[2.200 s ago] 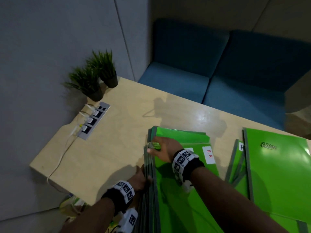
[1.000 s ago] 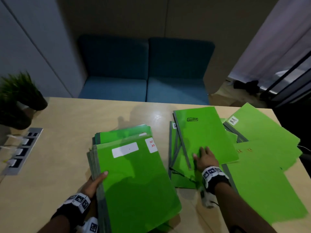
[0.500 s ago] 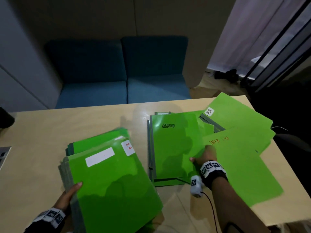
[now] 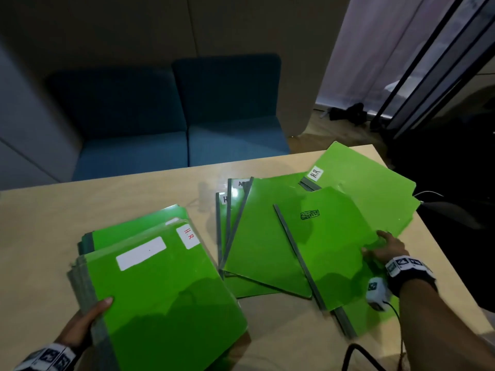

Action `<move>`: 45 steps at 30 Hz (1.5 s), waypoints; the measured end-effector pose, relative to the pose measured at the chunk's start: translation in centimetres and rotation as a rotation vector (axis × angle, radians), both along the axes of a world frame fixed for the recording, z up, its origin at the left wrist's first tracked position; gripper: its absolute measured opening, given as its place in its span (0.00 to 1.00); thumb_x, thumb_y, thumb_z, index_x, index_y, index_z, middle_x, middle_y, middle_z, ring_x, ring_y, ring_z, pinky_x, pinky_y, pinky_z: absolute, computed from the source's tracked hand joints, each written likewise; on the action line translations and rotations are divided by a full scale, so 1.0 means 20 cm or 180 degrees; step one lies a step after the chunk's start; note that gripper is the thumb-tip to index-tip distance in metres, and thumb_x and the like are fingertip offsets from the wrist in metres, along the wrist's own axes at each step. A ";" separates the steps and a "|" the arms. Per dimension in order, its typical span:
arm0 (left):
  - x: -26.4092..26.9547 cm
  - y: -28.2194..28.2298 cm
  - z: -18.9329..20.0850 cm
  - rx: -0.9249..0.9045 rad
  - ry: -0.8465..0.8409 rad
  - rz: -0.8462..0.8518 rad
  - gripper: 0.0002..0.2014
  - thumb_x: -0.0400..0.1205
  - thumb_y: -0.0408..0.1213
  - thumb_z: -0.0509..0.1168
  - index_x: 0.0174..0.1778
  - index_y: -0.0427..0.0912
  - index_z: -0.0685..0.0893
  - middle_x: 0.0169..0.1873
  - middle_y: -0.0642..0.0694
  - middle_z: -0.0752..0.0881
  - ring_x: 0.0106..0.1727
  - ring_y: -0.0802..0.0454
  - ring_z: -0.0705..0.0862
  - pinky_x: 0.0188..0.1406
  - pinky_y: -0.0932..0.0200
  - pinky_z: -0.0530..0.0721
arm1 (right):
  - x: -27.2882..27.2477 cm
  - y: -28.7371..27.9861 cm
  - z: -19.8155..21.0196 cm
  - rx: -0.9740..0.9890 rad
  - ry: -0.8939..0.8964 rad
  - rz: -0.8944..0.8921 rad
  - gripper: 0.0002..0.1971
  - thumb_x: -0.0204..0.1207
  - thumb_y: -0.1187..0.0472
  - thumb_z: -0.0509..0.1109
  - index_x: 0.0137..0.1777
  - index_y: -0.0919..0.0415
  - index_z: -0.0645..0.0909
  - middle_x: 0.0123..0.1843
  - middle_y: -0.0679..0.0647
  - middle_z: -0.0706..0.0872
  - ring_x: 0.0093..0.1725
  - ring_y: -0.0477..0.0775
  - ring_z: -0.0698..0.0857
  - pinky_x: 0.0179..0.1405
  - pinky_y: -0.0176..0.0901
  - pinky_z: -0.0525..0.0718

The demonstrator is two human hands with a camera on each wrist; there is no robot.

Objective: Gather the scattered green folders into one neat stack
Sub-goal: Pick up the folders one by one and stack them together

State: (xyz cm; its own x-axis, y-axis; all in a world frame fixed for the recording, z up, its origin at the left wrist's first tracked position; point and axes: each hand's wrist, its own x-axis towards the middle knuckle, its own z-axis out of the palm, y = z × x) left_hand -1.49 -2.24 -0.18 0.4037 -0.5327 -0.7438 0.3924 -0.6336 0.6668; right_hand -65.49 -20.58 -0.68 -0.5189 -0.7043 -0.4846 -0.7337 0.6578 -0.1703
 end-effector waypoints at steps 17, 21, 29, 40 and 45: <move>0.08 -0.01 -0.20 0.0210 0.0029 -0.0516 0.32 0.75 0.52 0.73 0.73 0.44 0.76 0.68 0.47 0.80 0.71 0.41 0.78 0.74 0.43 0.67 | 0.55 -0.13 0.49 -0.1616 -0.2226 0.0128 0.22 0.77 0.67 0.73 0.69 0.48 0.78 0.57 0.59 0.88 0.48 0.63 0.87 0.41 0.50 0.85; 0.29 0.05 -0.59 0.0377 0.0002 -0.0839 0.42 0.57 0.64 0.81 0.66 0.48 0.84 0.63 0.43 0.87 0.62 0.40 0.86 0.71 0.37 0.76 | 0.94 -0.17 0.41 -0.1313 -0.2894 0.0336 0.27 0.73 0.61 0.78 0.71 0.48 0.78 0.62 0.58 0.88 0.54 0.59 0.90 0.45 0.51 0.90; 0.12 0.00 -0.21 0.0224 -0.0097 -0.0912 0.63 0.48 0.74 0.76 0.78 0.45 0.70 0.73 0.44 0.78 0.72 0.43 0.79 0.74 0.38 0.73 | 1.57 -0.06 0.13 0.0083 -0.2833 0.1173 0.34 0.74 0.83 0.66 0.79 0.59 0.70 0.65 0.65 0.84 0.49 0.59 0.85 0.41 0.46 0.82; 0.04 -0.01 -0.15 0.0524 0.0001 -0.0917 0.72 0.48 0.83 0.67 0.85 0.48 0.52 0.84 0.42 0.59 0.82 0.41 0.63 0.79 0.33 0.62 | 1.89 0.14 0.03 0.0153 -0.1241 0.2064 0.25 0.81 0.55 0.70 0.74 0.67 0.74 0.69 0.70 0.81 0.67 0.68 0.81 0.63 0.53 0.80; 0.06 -0.02 -0.18 0.0778 -0.0176 -0.1022 0.72 0.47 0.77 0.74 0.84 0.47 0.55 0.81 0.41 0.66 0.79 0.39 0.69 0.74 0.34 0.69 | 1.93 0.19 0.07 0.0251 -0.1551 0.1788 0.29 0.78 0.73 0.64 0.79 0.67 0.65 0.71 0.71 0.77 0.57 0.67 0.81 0.56 0.56 0.84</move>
State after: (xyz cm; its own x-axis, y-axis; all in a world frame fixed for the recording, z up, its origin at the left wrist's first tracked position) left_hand -0.37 -2.56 -3.83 0.2886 -0.4483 -0.8460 0.1166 -0.8606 0.4958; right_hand -26.97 -16.86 0.81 0.1950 -0.7536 -0.6277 -0.8164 0.2300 -0.5297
